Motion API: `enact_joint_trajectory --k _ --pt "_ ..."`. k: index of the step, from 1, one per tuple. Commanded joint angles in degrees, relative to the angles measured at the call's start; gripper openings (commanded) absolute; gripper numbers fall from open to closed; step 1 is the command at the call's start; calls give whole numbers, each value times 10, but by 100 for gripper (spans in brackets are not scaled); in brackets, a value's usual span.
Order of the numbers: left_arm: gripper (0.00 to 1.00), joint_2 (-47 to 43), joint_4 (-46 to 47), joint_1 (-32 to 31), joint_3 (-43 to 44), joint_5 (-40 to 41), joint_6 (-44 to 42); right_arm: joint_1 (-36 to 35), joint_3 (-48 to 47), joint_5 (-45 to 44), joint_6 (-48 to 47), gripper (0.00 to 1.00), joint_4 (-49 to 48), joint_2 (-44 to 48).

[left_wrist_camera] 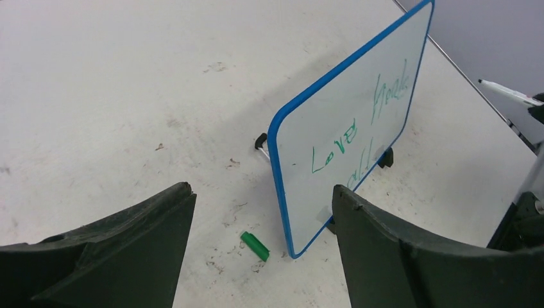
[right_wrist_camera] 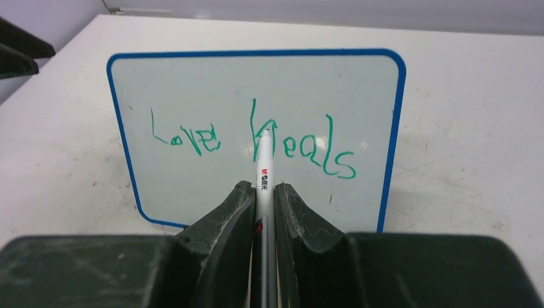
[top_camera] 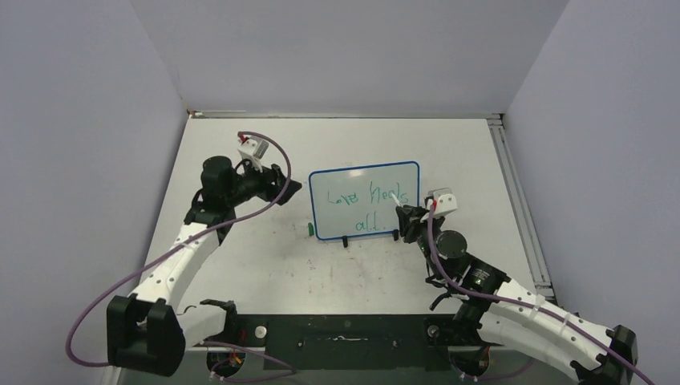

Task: Write a sentence on the whiteboard
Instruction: Move the pen cap to the center of the board.

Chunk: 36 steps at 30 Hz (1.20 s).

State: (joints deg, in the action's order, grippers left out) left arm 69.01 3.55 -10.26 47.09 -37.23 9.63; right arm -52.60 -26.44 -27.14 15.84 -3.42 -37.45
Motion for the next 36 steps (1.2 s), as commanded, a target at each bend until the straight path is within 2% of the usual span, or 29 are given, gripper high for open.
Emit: enact_joint_trajectory --k 1,4,9,16,24,29,36 --pt "76 -84 4 -23 -51 218 82 -3 -25 -22 -25 5 -52 8" --pt "72 -85 -63 -31 -67 297 170 -3 -21 -27 -31 5 -59 3" --pt "71 -39 -96 -82 -74 361 219 -3 -12 -32 -26 5 -56 4" --pt "69 75 -73 -107 -54 358 267 -3 0 -45 -13 5 -42 26" --pt "54 154 -61 -139 -36 349 288 -3 8 -67 -8 5 -20 49" --pt "46 183 -48 -147 -40 337 300 -3 14 -69 -5 5 -18 58" --pt "45 201 -47 -165 -29 329 297 -3 17 -69 -4 5 -20 50"
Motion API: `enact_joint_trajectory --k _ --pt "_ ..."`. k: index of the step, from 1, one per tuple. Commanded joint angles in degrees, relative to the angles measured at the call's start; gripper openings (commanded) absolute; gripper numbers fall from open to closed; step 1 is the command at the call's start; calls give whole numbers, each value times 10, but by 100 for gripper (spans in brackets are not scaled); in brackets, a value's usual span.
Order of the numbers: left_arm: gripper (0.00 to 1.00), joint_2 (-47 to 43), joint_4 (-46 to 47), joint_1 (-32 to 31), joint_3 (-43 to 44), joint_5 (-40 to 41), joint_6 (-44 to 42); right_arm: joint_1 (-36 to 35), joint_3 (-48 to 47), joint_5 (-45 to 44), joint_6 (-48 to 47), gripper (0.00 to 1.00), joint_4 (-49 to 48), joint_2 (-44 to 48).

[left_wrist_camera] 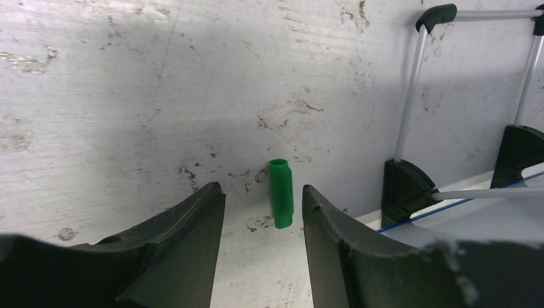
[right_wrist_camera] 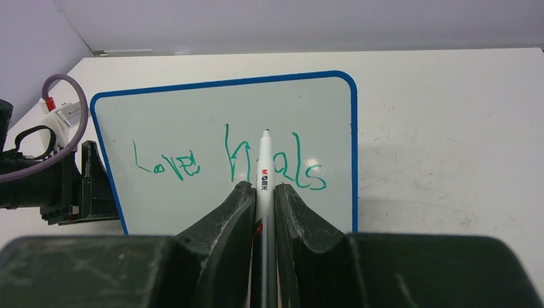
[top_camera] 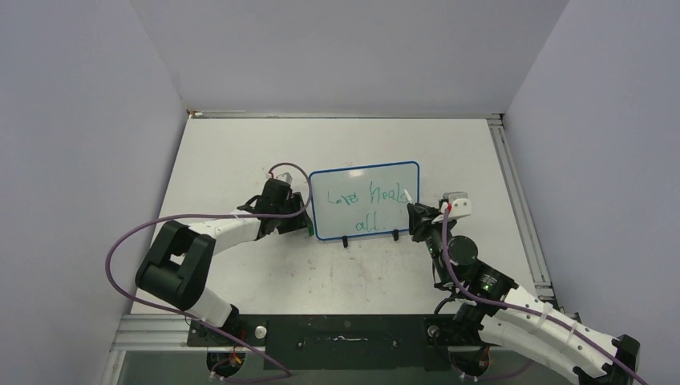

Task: Write a sentence on the whiteboard
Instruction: Move the pen cap to the center of the board.

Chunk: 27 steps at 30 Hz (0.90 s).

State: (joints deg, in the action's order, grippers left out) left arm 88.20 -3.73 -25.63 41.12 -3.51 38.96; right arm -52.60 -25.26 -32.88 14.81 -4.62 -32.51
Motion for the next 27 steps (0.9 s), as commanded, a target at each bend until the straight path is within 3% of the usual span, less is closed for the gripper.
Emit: enact_joint_trajectory --k 1,13,27 --pt "44 15 19 -14 35 -6 0 -3 5 -12 7 5 -8 -1" --pt "19 41 -104 -17 53 87 -62 -3 5 -12 14 5 -7 -2" --pt "17 -51 -125 3 -22 134 -50 -3 2 -11 18 5 -5 -13"
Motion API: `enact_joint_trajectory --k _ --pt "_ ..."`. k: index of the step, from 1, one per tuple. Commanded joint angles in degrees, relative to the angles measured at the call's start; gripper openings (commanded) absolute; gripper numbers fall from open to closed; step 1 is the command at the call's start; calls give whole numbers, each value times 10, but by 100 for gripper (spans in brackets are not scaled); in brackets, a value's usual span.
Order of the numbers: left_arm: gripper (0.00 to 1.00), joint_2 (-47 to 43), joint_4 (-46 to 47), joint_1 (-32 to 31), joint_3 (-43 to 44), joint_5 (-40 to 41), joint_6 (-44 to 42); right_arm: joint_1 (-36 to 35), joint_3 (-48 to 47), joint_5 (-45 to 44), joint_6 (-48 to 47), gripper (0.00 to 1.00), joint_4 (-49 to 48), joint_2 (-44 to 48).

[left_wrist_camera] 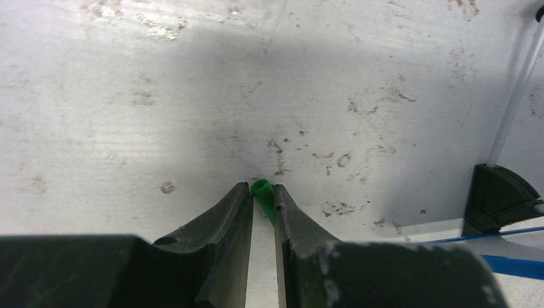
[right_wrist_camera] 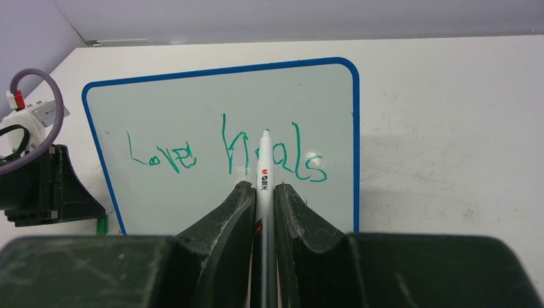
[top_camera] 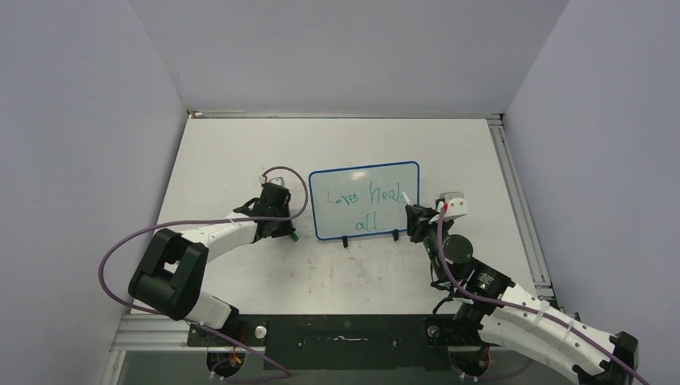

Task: Write a sentence on the whiteboard
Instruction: Move the pen cap to the center of the board.

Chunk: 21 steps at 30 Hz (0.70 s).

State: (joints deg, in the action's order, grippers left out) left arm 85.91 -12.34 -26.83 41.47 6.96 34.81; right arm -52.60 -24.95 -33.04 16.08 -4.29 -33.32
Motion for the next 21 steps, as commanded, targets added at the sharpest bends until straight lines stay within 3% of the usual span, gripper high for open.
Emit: enact_joint_trajectory --k 1,4,11,21 --pt "17 -38 -37 17 -32 30 -5 -3 -1 -9 5 5 -8 -5" --pt "27 -72 -32 19 -43 31 10 -3 0 -8 6 5 -8 -6" --pt "38 -98 6 23 -52 -17 56 -3 0 -3 7 5 -11 -6" --pt "39 -79 3 21 -66 -41 76 -3 4 -2 7 5 -5 6"
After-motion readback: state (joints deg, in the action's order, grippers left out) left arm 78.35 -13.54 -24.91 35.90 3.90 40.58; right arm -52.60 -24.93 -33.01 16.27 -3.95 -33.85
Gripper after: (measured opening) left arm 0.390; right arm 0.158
